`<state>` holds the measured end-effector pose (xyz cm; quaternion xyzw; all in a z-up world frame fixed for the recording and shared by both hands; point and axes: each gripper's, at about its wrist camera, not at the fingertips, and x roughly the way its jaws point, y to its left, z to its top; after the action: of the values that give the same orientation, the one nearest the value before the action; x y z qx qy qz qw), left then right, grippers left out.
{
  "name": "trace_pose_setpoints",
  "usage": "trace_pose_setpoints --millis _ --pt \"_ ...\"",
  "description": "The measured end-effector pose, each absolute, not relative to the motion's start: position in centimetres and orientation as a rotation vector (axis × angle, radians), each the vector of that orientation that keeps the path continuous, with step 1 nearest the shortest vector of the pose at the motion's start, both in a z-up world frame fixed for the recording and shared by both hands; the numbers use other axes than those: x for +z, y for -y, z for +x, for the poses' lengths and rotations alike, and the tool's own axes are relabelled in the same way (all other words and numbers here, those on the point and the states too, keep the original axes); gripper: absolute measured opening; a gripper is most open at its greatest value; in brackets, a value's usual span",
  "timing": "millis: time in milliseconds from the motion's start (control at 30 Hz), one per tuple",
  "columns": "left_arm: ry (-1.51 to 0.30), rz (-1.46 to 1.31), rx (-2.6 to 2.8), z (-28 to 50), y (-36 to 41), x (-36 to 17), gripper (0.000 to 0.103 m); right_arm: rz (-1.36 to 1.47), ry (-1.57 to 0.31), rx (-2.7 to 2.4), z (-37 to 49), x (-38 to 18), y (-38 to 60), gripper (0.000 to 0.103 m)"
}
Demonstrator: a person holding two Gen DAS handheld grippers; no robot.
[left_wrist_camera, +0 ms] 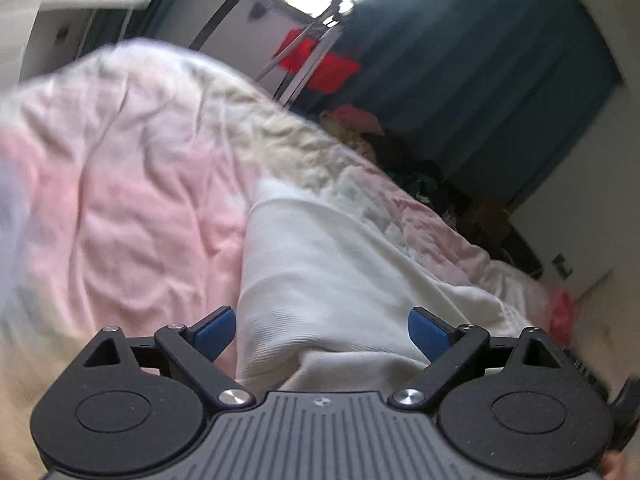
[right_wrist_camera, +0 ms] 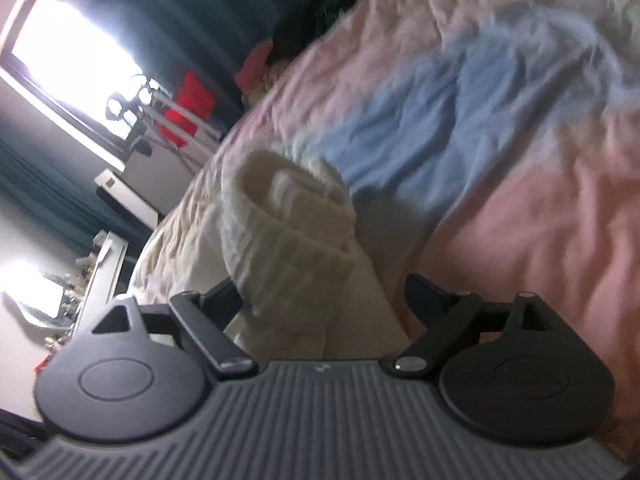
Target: Fold clothes
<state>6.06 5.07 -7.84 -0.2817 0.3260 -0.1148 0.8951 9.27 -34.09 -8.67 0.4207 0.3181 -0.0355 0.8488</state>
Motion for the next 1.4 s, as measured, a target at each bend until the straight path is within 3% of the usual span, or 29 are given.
trace_pose_setpoints --millis 300,333,400,500,600,667,933,1200,1400 --pt "-0.804 -0.757 -0.31 9.2 -6.2 -11.3 0.095 0.89 -0.736 0.0 11.3 -11.3 32.3 0.088" --pt "-0.807 -0.759 -0.313 9.4 -6.2 -11.5 0.093 0.865 -0.738 0.013 11.2 -11.1 31.9 0.084" --pt "-0.813 -0.759 -0.31 9.5 -6.2 -11.8 0.086 0.818 -0.741 0.037 11.1 -10.8 31.2 0.064" --pt "-0.805 -0.737 -0.297 9.2 -6.2 -11.7 0.072 0.812 -0.706 0.037 10.1 -9.6 31.0 0.043" --pt "-0.771 -0.705 -0.3 8.5 -5.9 -10.7 0.058 0.774 -0.659 0.042 9.0 -7.7 30.5 0.036" --pt "-0.733 -0.712 -0.327 8.0 -5.7 -9.9 0.05 0.769 -0.628 0.048 8.1 -6.2 30.6 0.035" --pt "-0.739 -0.716 -0.507 10.1 0.3 -4.5 0.045 0.832 -0.479 -0.003 6.3 0.7 36.9 0.034" --pt "-0.775 -0.648 -0.642 22.2 18.7 1.3 0.045 0.83 -0.316 -0.196 10.6 5.1 50.9 0.034" --pt "-0.78 -0.593 -0.665 31.5 30.6 -0.9 0.046 0.823 -0.258 -0.356 16.5 1.4 58.1 0.034"
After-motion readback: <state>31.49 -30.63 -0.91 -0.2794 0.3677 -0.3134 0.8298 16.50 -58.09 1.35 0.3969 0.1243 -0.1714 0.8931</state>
